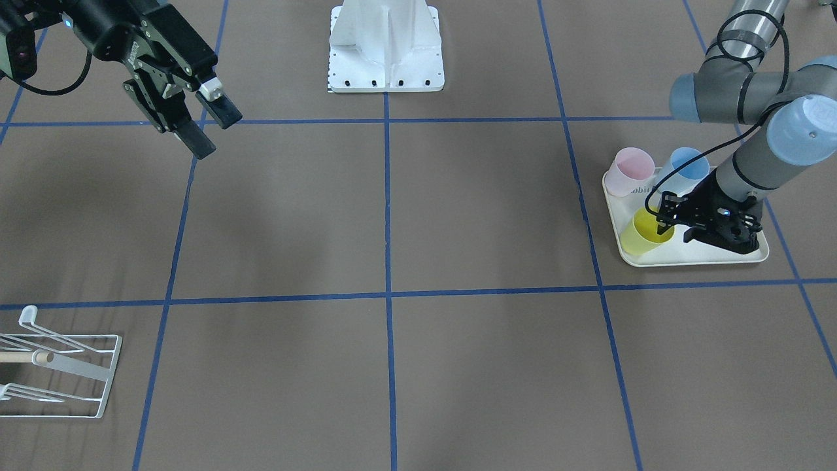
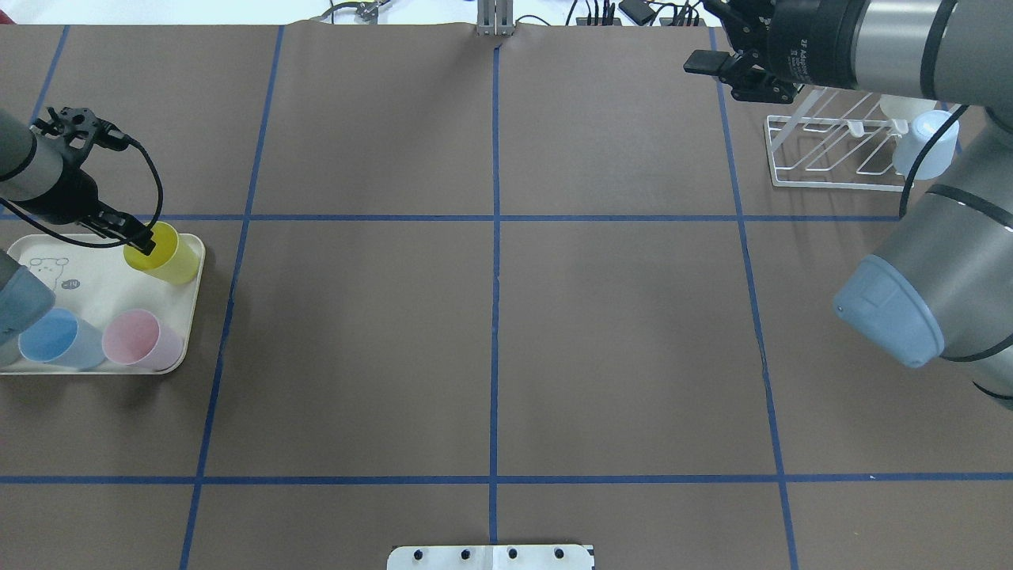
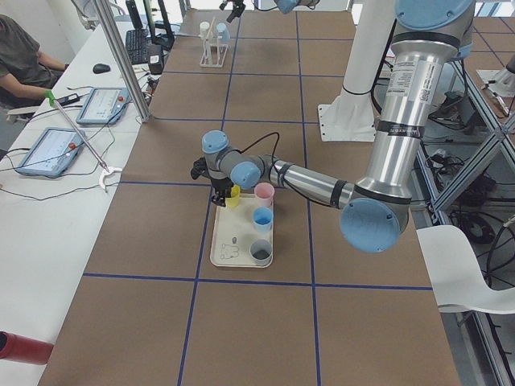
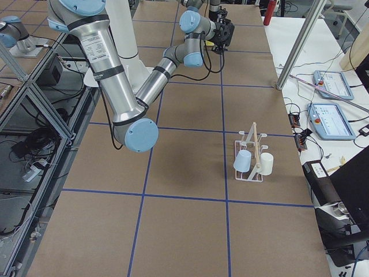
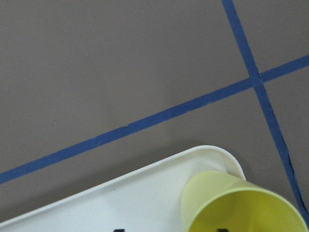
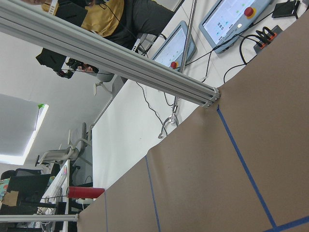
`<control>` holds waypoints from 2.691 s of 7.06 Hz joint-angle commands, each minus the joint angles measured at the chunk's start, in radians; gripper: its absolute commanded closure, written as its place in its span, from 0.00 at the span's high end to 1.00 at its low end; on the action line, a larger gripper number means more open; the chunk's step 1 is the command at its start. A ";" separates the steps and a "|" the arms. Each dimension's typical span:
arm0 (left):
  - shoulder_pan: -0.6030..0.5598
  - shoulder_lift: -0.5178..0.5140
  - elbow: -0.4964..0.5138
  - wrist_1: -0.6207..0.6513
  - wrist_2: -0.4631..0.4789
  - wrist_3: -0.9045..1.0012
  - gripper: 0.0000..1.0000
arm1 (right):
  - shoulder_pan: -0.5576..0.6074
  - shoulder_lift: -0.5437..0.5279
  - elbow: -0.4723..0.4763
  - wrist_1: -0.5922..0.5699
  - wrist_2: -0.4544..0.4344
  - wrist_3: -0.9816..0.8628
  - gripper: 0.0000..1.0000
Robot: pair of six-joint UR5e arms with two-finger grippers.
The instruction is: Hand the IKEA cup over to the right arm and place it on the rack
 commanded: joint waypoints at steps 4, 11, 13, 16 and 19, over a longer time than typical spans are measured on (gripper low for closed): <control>0.016 -0.002 -0.003 -0.001 -0.002 -0.009 0.14 | 0.000 -0.004 -0.003 0.000 -0.001 -0.006 1.00; -0.222 -0.044 -0.160 0.114 0.015 -0.263 0.00 | 0.000 -0.001 0.008 0.000 0.001 0.005 1.00; -0.212 -0.148 -0.173 0.082 0.075 -0.622 0.00 | 0.002 -0.001 0.011 0.000 0.001 0.005 1.00; -0.132 -0.157 -0.158 -0.347 0.073 -1.099 0.00 | 0.000 0.001 0.010 0.002 -0.001 0.006 1.00; -0.072 -0.160 -0.132 -0.745 0.101 -1.503 0.00 | -0.002 0.004 0.011 0.002 -0.001 0.006 1.00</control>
